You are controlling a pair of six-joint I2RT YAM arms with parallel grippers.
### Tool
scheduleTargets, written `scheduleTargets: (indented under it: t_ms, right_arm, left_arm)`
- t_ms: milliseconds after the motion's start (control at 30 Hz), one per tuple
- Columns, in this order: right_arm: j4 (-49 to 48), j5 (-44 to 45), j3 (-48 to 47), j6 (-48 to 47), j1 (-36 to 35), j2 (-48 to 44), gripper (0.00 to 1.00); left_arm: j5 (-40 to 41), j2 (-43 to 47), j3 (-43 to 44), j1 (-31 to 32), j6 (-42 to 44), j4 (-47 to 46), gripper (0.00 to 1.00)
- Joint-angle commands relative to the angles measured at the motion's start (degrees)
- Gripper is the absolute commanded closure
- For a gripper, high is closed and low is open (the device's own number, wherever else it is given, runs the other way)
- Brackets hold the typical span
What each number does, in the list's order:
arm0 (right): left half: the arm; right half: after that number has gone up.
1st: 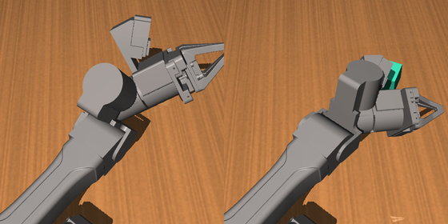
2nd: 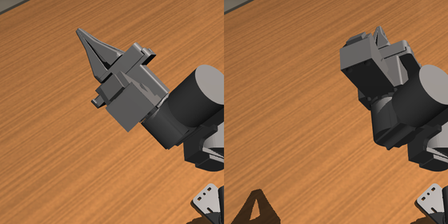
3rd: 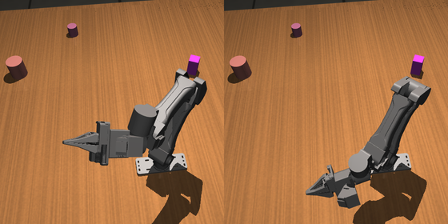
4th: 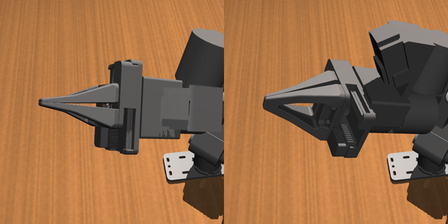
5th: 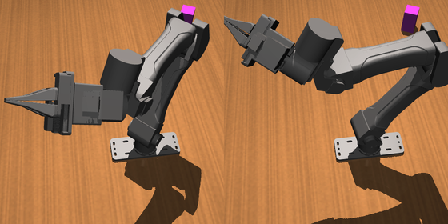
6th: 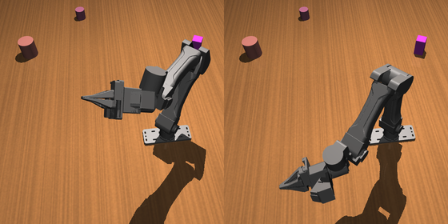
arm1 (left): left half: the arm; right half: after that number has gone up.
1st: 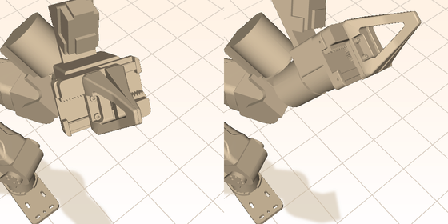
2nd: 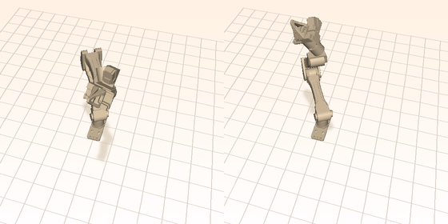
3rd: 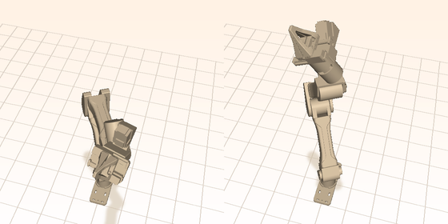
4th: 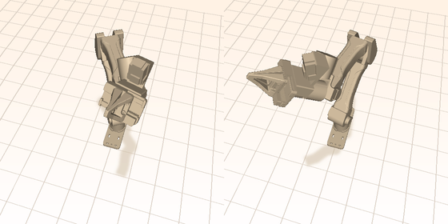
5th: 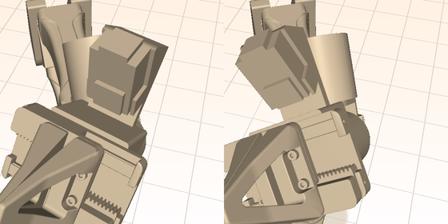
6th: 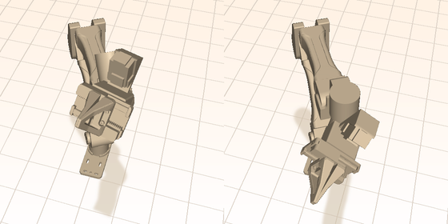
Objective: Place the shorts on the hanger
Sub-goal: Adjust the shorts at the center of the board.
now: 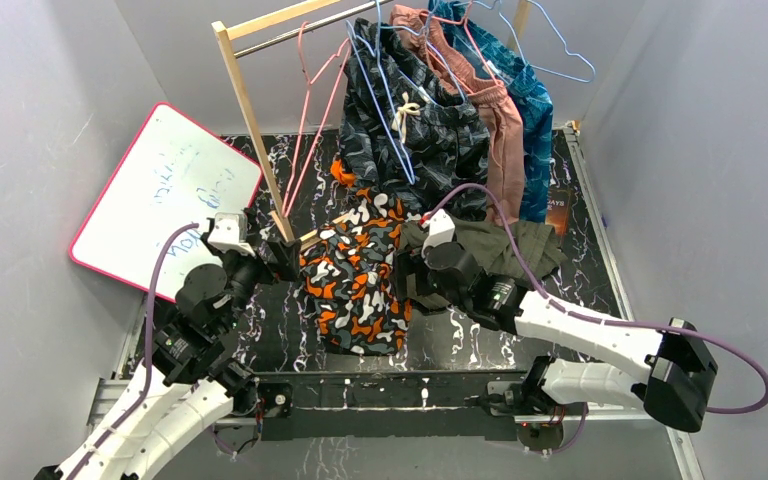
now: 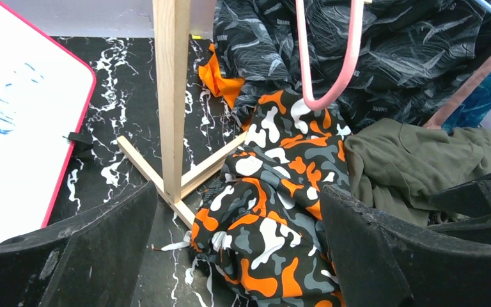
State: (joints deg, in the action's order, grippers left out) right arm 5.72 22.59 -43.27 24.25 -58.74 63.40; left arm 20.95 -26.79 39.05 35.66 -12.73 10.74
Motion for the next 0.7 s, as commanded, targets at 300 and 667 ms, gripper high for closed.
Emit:
scheduleTargets:
  t_ms: [300, 667]
  right_arm:
    - [-8.8, -4.9, -3.3, 10.0, -1.8, 7.3, 0.09]
    - [-10.4, -2.5, -8.4, 10.8, -4.4, 19.6, 0.49]
  left_arm:
    - [-3.1, -0.6, -1.0, 0.3, 0.5, -2.4, 0.02]
    - [-2.7, -0.4, -1.2, 0.2, 0.5, -2.2, 0.02]
